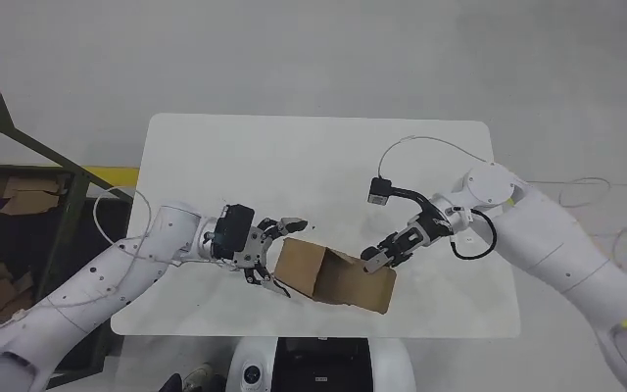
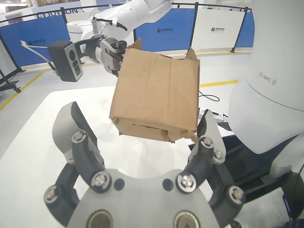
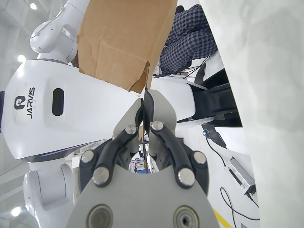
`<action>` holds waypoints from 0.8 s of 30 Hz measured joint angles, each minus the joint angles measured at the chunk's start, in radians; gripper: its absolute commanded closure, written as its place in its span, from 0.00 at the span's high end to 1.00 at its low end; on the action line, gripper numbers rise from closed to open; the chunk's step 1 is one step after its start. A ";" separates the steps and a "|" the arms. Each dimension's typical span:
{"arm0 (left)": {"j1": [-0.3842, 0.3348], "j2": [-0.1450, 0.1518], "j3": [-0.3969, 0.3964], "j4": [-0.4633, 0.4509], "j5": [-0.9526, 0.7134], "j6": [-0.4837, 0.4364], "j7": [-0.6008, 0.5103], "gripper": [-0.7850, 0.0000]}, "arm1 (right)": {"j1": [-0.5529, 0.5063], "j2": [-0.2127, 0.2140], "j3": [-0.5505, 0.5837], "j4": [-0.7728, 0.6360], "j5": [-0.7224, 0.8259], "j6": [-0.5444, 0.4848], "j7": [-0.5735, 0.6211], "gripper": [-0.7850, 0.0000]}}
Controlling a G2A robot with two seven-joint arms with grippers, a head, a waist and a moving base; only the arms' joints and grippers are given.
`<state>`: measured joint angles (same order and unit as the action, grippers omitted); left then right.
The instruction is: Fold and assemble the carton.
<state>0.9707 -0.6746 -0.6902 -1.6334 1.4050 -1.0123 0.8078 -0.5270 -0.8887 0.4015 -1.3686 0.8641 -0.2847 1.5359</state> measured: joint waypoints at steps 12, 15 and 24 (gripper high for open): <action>-0.101 -0.018 0.124 0.015 -0.040 0.000 0.000 0.95 | 0.019 -0.005 -0.027 0.004 0.013 0.000 0.000 0.00; -0.115 -0.019 0.142 0.021 -0.049 0.000 0.000 0.67 | 0.020 -0.006 -0.027 0.011 0.018 0.000 0.000 0.00; -0.134 -0.018 0.166 0.035 -0.068 0.000 0.000 0.38 | 0.013 -0.011 -0.015 0.027 0.030 0.000 0.000 0.00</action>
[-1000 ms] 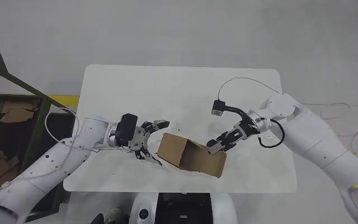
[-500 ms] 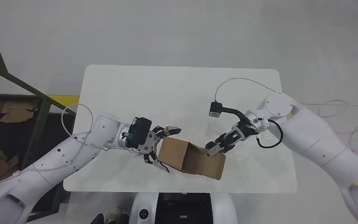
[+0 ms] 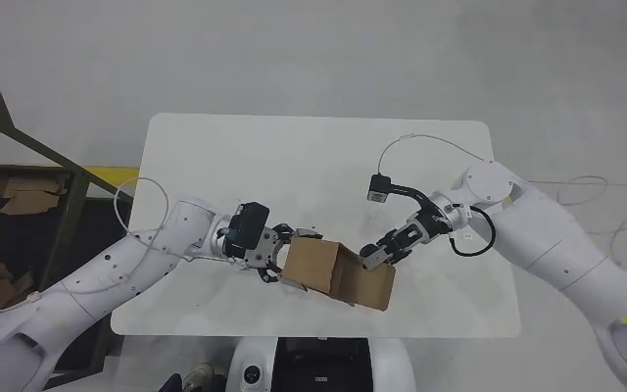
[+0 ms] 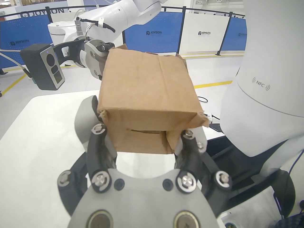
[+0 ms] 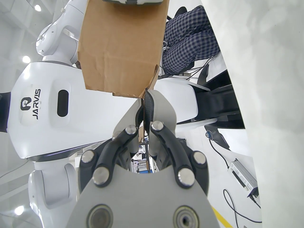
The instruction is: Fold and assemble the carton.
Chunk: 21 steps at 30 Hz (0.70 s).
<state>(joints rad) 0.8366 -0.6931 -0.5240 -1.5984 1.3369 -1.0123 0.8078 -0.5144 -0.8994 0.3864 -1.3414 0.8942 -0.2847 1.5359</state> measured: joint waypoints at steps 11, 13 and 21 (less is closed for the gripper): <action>0.004 0.001 -0.010 0.019 -0.031 0.003 0.003 0.40 | -0.014 -0.005 0.026 0.020 0.008 0.000 0.000 1.00; 0.012 0.002 -0.020 0.024 -0.037 0.010 0.010 0.40 | -0.019 -0.005 0.039 0.026 0.011 0.000 0.000 1.00; 0.064 0.018 -0.066 0.075 -0.022 0.053 0.053 0.40 | -0.062 0.008 0.144 0.067 0.006 -0.018 -0.018 1.00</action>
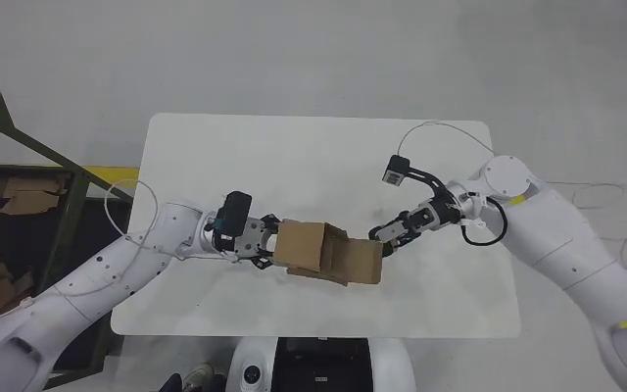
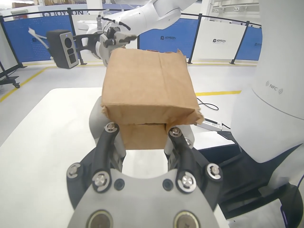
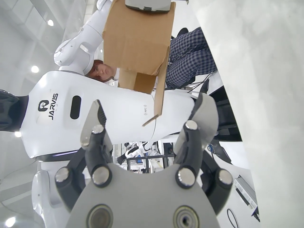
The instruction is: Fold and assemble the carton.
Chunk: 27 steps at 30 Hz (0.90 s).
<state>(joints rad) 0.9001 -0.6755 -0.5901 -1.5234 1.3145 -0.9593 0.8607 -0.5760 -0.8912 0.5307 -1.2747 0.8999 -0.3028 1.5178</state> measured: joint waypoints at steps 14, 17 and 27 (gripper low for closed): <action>0.108 0.020 -0.113 0.079 -0.001 0.160 0.056 0.44 | -0.159 0.056 0.157 -0.083 -0.179 -0.142 -0.153 0.73; 0.117 0.017 -0.124 0.075 -0.008 0.165 0.033 0.42 | -0.213 0.068 0.177 -0.165 -0.224 -0.132 -0.198 0.42; 0.129 -0.001 -0.151 0.056 -0.020 0.164 -0.024 0.41 | -0.371 0.102 0.236 -0.436 -0.377 -0.064 -0.342 0.00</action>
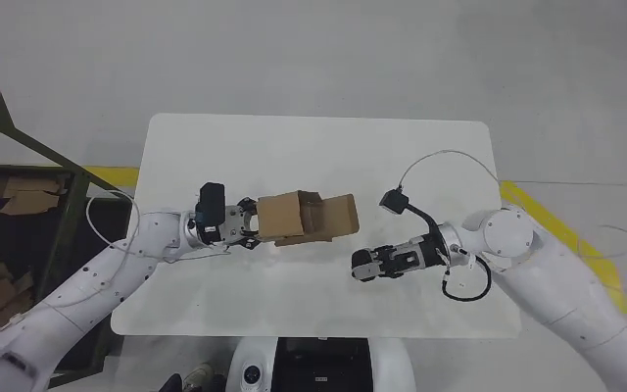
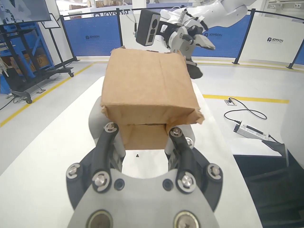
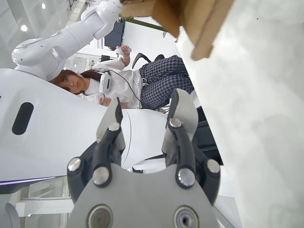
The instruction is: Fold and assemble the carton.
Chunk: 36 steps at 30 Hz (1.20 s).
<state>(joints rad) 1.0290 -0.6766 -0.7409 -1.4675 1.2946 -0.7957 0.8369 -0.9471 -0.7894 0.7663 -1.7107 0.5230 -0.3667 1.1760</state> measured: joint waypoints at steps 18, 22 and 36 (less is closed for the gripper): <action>0.004 -0.047 -0.002 -0.006 0.014 -0.042 -0.042 0.41 | -0.033 -0.033 0.023 -0.088 -0.107 0.090 -0.242 0.00; 0.004 -0.058 -0.001 -0.012 0.026 -0.053 -0.034 0.41 | -0.018 -0.047 0.015 -0.078 -0.111 0.107 -0.259 0.00; 0.019 -0.082 -0.019 0.000 0.035 -0.077 -0.018 0.42 | -0.025 -0.066 0.045 -0.073 -0.193 0.122 -0.311 0.00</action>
<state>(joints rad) 1.0482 -0.7582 -0.7594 -1.4672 1.3291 -0.8729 0.8189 -0.9721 -0.8549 0.8109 -1.7842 0.3302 -0.2443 0.8650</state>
